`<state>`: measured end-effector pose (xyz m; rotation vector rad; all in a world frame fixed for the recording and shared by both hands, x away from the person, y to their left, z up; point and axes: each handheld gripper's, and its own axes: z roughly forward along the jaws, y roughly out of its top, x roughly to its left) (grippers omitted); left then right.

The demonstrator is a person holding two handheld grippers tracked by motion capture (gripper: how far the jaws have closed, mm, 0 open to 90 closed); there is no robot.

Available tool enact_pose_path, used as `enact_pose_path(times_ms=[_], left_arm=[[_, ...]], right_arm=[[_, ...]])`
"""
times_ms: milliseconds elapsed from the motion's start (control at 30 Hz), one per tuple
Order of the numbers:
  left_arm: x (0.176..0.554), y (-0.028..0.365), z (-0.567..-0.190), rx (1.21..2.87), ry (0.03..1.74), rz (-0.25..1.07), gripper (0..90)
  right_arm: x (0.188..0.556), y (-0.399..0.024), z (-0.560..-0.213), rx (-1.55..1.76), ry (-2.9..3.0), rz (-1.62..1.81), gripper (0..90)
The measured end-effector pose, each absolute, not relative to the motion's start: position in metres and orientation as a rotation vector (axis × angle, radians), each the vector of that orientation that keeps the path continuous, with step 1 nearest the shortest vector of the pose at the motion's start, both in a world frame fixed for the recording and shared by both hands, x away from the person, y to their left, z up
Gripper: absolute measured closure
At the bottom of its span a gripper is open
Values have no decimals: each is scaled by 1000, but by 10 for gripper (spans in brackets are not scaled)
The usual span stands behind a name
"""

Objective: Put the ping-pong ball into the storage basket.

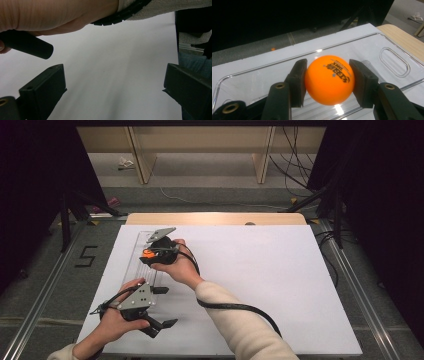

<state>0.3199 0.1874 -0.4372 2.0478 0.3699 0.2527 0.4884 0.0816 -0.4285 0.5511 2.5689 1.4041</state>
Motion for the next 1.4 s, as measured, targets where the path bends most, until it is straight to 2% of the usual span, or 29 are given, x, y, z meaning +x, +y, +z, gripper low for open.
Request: enact_pose_path(times_ms=[1400], left_arm=[[320,187,-437,2047,368,251,35]], right_arm=[[493,95,-436,539,2628,1359,515]])
